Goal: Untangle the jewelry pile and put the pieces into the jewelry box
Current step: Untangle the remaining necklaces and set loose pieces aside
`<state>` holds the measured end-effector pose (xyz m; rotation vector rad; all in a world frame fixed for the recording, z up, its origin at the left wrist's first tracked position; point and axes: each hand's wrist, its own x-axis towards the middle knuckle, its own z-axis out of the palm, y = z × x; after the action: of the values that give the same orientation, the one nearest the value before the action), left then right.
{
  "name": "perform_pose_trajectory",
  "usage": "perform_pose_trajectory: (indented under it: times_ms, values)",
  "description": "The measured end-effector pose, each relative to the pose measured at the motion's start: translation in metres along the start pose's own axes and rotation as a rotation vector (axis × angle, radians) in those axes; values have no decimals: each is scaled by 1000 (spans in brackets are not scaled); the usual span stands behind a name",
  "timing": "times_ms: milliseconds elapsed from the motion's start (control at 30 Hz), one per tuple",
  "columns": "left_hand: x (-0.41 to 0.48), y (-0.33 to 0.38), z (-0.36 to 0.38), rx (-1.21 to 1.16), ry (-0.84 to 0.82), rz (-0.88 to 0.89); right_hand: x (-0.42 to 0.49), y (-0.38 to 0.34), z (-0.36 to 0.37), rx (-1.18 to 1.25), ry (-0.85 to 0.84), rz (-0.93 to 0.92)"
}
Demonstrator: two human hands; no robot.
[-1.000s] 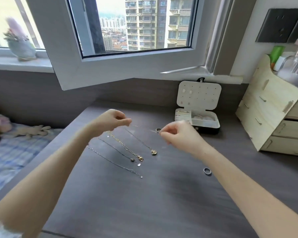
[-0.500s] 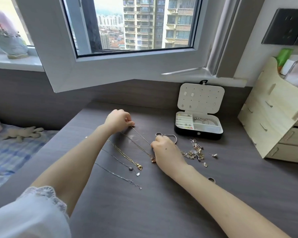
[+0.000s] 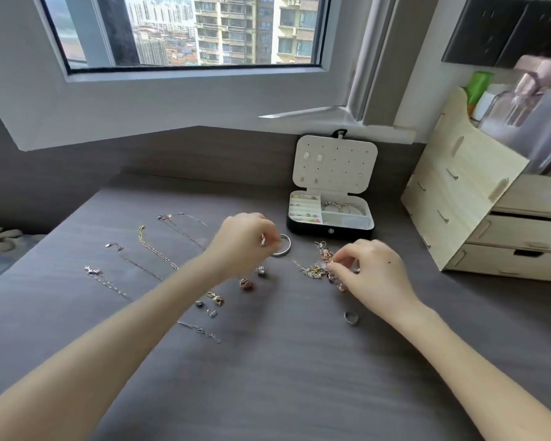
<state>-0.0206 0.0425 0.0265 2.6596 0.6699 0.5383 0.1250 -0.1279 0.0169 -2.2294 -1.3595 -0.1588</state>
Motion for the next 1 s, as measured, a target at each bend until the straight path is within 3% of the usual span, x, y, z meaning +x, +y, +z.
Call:
perform_pose_trajectory:
  times_ms: [100, 200, 467, 700, 800, 1000]
  values:
    - [-13, 31, 25, 25, -66, 204, -9, 4, 3, -1, -12, 24]
    - [-20, 43, 44, 112, -32, 299, -14, 4, 11, 16, 20, 29]
    - [-34, 42, 49, 158, 36, 288, -18, 23, 14, 30, 11, 36]
    - [-48, 45, 40, 44, -57, 281, -17, 48, 3, -14, 36, 83]
    - [-54, 43, 35, -21, -122, 253, -21, 40, -1, 11, 89, -49]
    - [-64, 42, 26, -146, -208, 143, -35, 26, -8, 110, -292, -237]
